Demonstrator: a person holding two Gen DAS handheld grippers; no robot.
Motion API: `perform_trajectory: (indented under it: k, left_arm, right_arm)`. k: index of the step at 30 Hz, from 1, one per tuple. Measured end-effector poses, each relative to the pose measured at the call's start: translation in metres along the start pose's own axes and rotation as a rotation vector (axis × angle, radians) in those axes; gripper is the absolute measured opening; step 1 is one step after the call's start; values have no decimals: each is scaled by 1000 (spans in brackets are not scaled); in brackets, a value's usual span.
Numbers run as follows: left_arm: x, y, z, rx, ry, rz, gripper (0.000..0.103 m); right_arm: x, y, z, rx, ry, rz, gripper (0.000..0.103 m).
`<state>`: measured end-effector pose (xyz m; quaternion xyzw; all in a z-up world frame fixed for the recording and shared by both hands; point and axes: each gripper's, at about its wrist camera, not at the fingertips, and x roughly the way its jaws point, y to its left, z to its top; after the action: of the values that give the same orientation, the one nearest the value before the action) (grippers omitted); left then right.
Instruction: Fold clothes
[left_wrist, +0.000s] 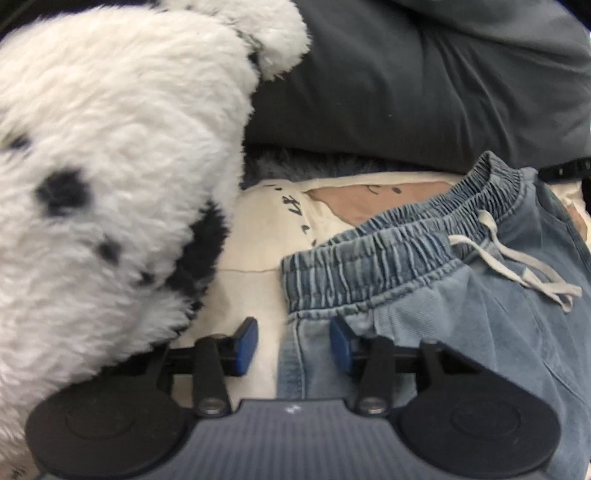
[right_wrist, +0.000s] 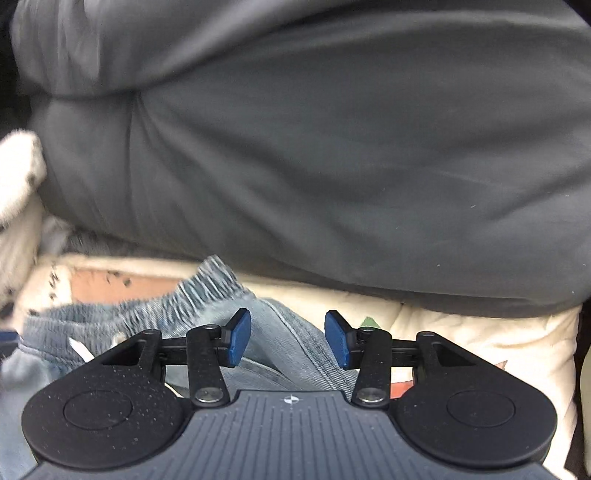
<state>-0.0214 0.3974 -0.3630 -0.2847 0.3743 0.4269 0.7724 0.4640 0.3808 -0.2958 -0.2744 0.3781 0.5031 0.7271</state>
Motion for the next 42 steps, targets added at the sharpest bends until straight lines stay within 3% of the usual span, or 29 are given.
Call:
perform_trajectory:
  k: [8, 14, 23, 29, 38, 40, 42]
  left_arm:
    - [1, 2, -2, -16, 1, -12, 46]
    - [2, 2, -1, -34, 4, -20, 44]
    - [6, 4, -3, -42, -2, -38, 43]
    - [9, 2, -2, -41, 9, -60, 43]
    - [19, 2, 2, -48, 43, -78, 50]
    - [22, -1, 3, -38, 46, -71, 54]
    - [24, -3, 3, -37, 48, -72, 57]
  right_arm:
    - [9, 7, 10, -122, 51, 16, 52]
    - [-3, -3, 28, -95, 34, 89, 52]
    - [45, 11, 36, -238, 170, 87, 51]
    - [75, 25, 28, -412, 291, 82, 51]
    - [93, 31, 12, -475, 323, 93, 51]
    - [91, 30, 11, -466, 328, 116, 31]
    - [88, 32, 8, -484, 326, 130, 28]
